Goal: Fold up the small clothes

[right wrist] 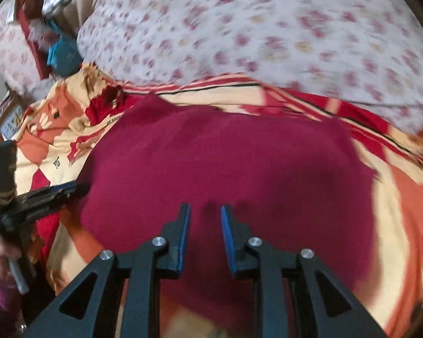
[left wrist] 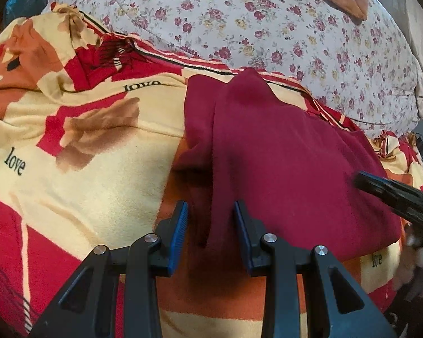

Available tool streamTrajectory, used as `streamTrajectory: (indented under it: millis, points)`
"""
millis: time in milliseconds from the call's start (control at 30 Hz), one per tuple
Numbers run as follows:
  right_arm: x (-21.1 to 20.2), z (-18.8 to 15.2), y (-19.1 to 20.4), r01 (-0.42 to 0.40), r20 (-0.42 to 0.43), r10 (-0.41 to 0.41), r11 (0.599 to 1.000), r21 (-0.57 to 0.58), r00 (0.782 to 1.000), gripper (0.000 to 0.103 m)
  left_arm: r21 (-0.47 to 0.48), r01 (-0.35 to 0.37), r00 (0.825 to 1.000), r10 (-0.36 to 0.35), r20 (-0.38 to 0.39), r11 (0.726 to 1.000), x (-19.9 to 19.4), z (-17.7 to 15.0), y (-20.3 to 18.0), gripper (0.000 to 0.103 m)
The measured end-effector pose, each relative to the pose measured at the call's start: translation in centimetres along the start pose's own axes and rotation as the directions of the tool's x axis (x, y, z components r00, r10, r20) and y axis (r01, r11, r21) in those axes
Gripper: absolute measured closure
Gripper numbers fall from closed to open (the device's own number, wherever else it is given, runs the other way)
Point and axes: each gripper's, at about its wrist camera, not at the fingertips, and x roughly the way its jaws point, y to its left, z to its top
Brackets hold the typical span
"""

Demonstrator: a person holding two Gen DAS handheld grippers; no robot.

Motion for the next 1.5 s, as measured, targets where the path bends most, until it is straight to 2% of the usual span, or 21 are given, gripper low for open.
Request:
streamTrajectory:
  millis: [167, 267, 367, 533, 600, 667, 767, 833, 900, 967, 1133, 1267, 1400, 1500]
  points:
    - [5.9, 3.2, 3.3, -0.012, -0.051, 0.009, 0.998, -0.059, 0.999, 0.078, -0.028, 0.037, 0.999, -0.037, 0.005, 0.999, 0.4, 0.0, 0.7, 0.09]
    - [8.0, 5.1, 4.8, 0.009, -0.045, -0.013, 0.996, -0.086, 0.999, 0.078, -0.046, 0.064, 0.998, -0.063, 0.012, 0.997, 0.5, 0.1, 1.1, 0.09]
    - [10.0, 7.3, 6.0, 0.008, -0.074, -0.017, 0.994, -0.113, 0.997, 0.078, -0.063, 0.086, 0.996, -0.085, 0.019, 0.994, 0.6, 0.2, 1.5, 0.089]
    - [11.5, 10.3, 8.4, 0.04, -0.078, -0.053, 0.986, -0.163, 0.996, 0.078, -0.076, 0.123, 0.992, -0.121, 0.027, 0.99, 0.7, 0.2, 2.0, 0.089]
    - [10.9, 11.5, 9.2, -0.027, -0.049, 0.021, 0.99, -0.139, 0.999, 0.078, -0.088, 0.142, 0.99, -0.14, 0.026, 0.986, 0.8, 0.2, 2.3, 0.088]
    - [11.6, 12.2, 10.2, -0.047, -0.068, 0.038, 0.991, -0.129, 0.997, 0.078, -0.1, 0.16, 0.987, -0.158, 0.027, 0.982, 0.9, 0.3, 2.5, 0.088]
    - [14.5, 12.3, 11.5, -0.035, -0.145, 0.017, 0.992, -0.124, 0.989, 0.078, -0.128, 0.184, 0.983, -0.182, 0.03, 0.975, 1.1, 0.5, 2.9, 0.087]
    - [15.8, 12.3, 11.6, -0.023, -0.14, 0.006, 0.993, -0.115, 0.99, 0.077, -0.133, 0.19, 0.982, -0.188, 0.029, 0.973, 1.1, 0.6, 3.0, 0.087]
    - [15.9, 12.6, 11.5, -0.04, -0.141, 0.028, 0.996, -0.085, 0.99, 0.071, -0.131, 0.193, 0.981, -0.191, 0.029, 0.972, 1.1, 0.6, 2.9, 0.087]
    - [15.4, 12.7, 11.5, -0.075, -0.137, 0.065, 0.995, -0.064, 0.988, 0.059, -0.127, 0.191, 0.981, -0.189, 0.028, 0.973, 1.0, 0.6, 2.9, 0.087]
    - [14.6, 12.2, 12.5, -0.111, -0.138, 0.1, 0.991, -0.077, 0.985, 0.053, -0.13, 0.194, 0.981, -0.192, 0.027, 0.972, 1.1, 0.7, 2.9, 0.087]
    - [15.6, 11.5, 14.1, -0.079, -0.154, 0.059, 0.989, -0.125, 0.986, 0.037, -0.128, 0.192, 0.981, -0.189, 0.03, 0.973, 1.1, 0.7, 2.9, 0.087]
    - [16.2, 11.0, 15.0, -0.016, -0.136, -0.006, 0.986, -0.164, 0.991, 0.036, -0.124, 0.188, 0.982, -0.185, 0.032, 0.974, 1.1, 0.6, 2.8, 0.087]
    - [16.0, 10.9, 14.5, -0.025, -0.124, 0.008, 0.99, -0.139, 0.992, 0.036, -0.125, 0.189, 0.982, -0.187, 0.031, 0.974, 1.2, 0.6, 2.9, 0.087]
